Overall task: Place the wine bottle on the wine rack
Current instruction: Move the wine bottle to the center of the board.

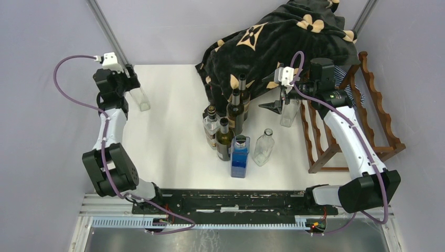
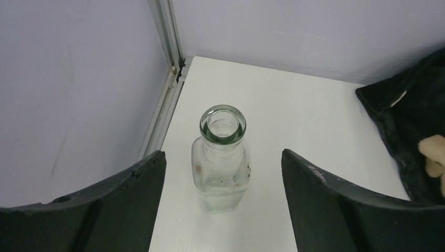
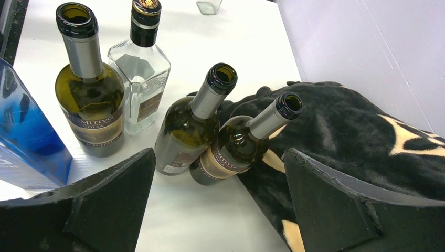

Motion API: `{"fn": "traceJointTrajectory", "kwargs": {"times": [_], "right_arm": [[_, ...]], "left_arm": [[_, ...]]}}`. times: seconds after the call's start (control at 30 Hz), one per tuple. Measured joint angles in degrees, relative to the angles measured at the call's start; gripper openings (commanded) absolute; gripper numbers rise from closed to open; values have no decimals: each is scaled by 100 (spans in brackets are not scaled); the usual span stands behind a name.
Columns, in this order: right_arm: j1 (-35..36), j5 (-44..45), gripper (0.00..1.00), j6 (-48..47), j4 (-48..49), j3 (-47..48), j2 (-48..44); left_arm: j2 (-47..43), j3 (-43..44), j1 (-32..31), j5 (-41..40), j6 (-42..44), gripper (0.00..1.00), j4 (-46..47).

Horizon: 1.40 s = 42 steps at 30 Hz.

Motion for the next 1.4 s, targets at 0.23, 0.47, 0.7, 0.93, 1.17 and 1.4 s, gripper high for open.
{"fn": "traceJointTrajectory", "kwargs": {"times": [0.23,0.47,0.7,0.93,1.17,1.4], "right_arm": [[9,0,98,9,26,-4,-13],[20,15,98,446,682,-573,-507],[31,555,98,1196,398,-195,-588],[28,1392,98,787,-1257,1126,83],[31,1353,93,348,-1862,927,-107],[37,881,93,442,-2020,1329,107]], "left_arm": [[-1095,177,0,46,-756,88,-1167],[-2409,-251,-72,1320,-1534,87,-1683],[-2914,-577,-1075,2673,-1703,87,-1816],[-3517,-1110,-2623,3442,-162,87,-2142],[-3438,-1681,-2780,4363,1353,84,-2127],[-3200,-2092,-2828,4594,1493,84,-1591]]}}
